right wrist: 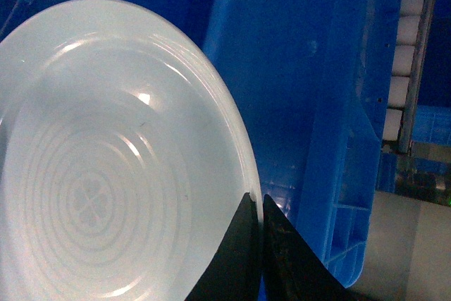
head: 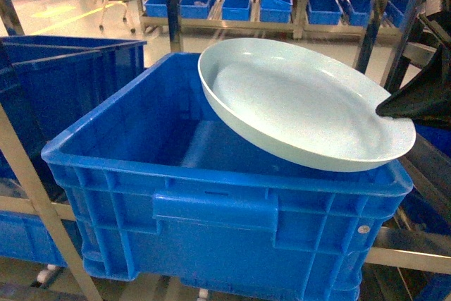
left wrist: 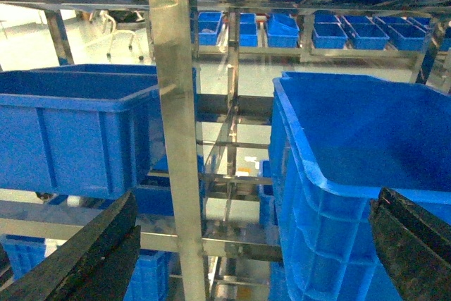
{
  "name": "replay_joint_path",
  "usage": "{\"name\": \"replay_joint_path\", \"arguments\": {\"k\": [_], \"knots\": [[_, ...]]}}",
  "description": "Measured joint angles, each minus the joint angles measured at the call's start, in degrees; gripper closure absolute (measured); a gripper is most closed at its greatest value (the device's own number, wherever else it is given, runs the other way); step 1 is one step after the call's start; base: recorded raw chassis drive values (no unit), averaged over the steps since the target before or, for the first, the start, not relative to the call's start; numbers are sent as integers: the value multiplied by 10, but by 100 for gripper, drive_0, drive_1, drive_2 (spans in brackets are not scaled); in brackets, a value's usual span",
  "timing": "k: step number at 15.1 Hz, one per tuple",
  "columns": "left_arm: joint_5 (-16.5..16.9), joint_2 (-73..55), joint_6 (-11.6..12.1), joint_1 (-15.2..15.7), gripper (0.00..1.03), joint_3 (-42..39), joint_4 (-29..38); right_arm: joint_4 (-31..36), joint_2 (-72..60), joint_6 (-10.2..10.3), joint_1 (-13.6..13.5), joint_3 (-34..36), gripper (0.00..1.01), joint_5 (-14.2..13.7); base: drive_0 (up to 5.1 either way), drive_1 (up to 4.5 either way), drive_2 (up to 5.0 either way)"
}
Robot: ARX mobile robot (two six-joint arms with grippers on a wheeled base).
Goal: Place blue tray on left shelf second layer neatly
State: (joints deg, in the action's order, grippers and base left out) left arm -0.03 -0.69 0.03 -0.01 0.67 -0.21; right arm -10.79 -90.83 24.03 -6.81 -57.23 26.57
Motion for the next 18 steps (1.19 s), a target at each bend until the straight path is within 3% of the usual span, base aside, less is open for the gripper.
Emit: {"name": "replay_joint_path", "arguments": {"k": [5,9,18], "knots": [[0,0,0,0,5,0,0,26,-18,0,-20,16,99,1,0,0,0],[0,0,0,0,5,0,0,37,-49,15,-23,11,99,-4,0,0,0],[0,0,0,0,5,0,0,26,-104,34,-49,-69,99,-45,0,0,0]]}}
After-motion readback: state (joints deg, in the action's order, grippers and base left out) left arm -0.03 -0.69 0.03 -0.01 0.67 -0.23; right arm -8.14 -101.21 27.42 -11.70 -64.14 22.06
